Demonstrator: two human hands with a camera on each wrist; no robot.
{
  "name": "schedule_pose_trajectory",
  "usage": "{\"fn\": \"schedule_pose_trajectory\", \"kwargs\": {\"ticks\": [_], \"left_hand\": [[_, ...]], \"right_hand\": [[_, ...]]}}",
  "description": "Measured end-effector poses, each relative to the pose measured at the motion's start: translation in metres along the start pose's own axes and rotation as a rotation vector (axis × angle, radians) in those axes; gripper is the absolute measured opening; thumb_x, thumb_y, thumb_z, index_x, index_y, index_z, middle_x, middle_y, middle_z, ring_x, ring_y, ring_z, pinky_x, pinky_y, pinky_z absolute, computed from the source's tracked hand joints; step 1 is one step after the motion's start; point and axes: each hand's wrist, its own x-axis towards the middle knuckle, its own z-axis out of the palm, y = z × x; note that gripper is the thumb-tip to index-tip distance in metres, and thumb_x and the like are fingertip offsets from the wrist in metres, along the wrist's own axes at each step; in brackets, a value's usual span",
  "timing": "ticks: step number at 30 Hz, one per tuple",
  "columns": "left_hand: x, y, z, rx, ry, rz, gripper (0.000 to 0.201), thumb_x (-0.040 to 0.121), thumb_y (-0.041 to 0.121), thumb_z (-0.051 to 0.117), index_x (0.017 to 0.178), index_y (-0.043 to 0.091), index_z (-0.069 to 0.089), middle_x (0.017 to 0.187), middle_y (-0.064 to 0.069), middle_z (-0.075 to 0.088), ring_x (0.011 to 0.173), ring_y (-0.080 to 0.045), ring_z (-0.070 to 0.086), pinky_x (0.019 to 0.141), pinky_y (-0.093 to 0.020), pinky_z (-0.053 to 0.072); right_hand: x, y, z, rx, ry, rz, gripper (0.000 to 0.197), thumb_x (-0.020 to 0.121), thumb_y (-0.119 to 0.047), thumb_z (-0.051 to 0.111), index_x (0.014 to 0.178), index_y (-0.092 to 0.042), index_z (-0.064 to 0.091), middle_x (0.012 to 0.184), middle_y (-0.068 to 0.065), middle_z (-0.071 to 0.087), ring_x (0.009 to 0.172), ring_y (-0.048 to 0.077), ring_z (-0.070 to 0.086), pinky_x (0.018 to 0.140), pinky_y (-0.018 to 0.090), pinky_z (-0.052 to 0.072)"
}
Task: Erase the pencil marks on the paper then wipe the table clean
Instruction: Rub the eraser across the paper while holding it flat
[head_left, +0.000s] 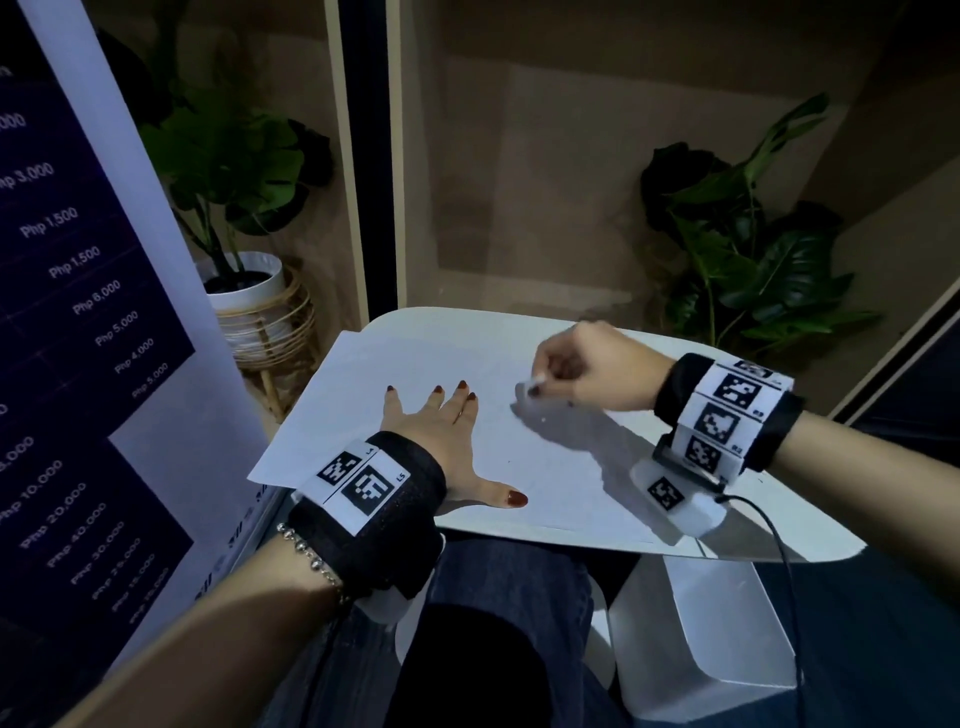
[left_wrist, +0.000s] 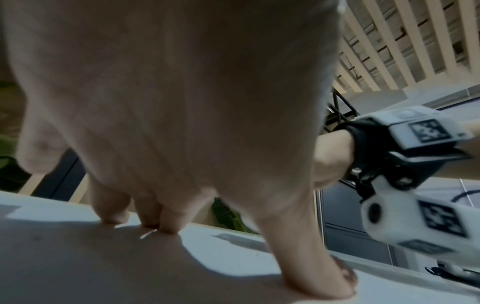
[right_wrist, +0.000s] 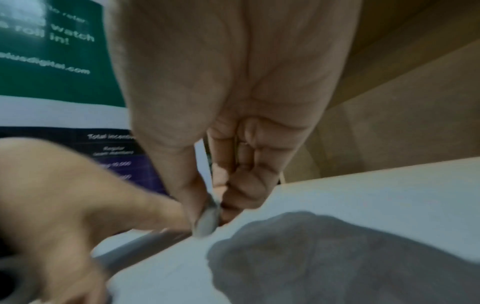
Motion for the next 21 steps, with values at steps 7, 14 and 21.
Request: {"fn": "schedule_pose_trajectory", "kwargs": {"ticks": [7,14,21], "left_hand": [[-0.002,0.0,0.0,0.004,0.012,-0.002,0.12,0.074,0.09,0.035,0.156,0.017,-0.013,0.163,0.002,-0.018,0.151,-0.019,-0.009,0.114,-0.064,-0.008],[-0.003,0.002,-0.001,0.015,0.008,-0.009,0.118,0.075,0.089,0.035,0.156,0.017,-0.012,0.163,0.002,-0.018,0.151,-0.02,-0.008,0.113,-0.064,-0.009],[-0.006,0.002,0.0,-0.002,0.024,-0.006,0.117,0.076,0.088,0.036,0.156,0.017,-0.011,0.163,0.002,-0.017,0.151,-0.02,-0.008,0.114,-0.063,-0.008]], "right_hand": [[-0.005,-0.007,0.012,-0.061,-0.143,-0.111,0.009,0.086,-0.028,0.073,0.091,-0.025,0.067,0.07,-0.007,0.066,0.059,0.002,0.054,0.062,0.017,0.041],[0.004,0.022,0.004,-0.114,-0.158,0.058,0.01,0.081,-0.028,0.076,0.086,-0.024,0.068,0.072,-0.01,0.065,0.067,0.006,0.055,0.068,0.022,0.044],[0.008,0.017,0.005,-0.16,-0.168,0.001,0.009,0.083,-0.031,0.074,0.088,-0.026,0.069,0.07,-0.012,0.063,0.065,0.002,0.053,0.068,0.02,0.043]]}}
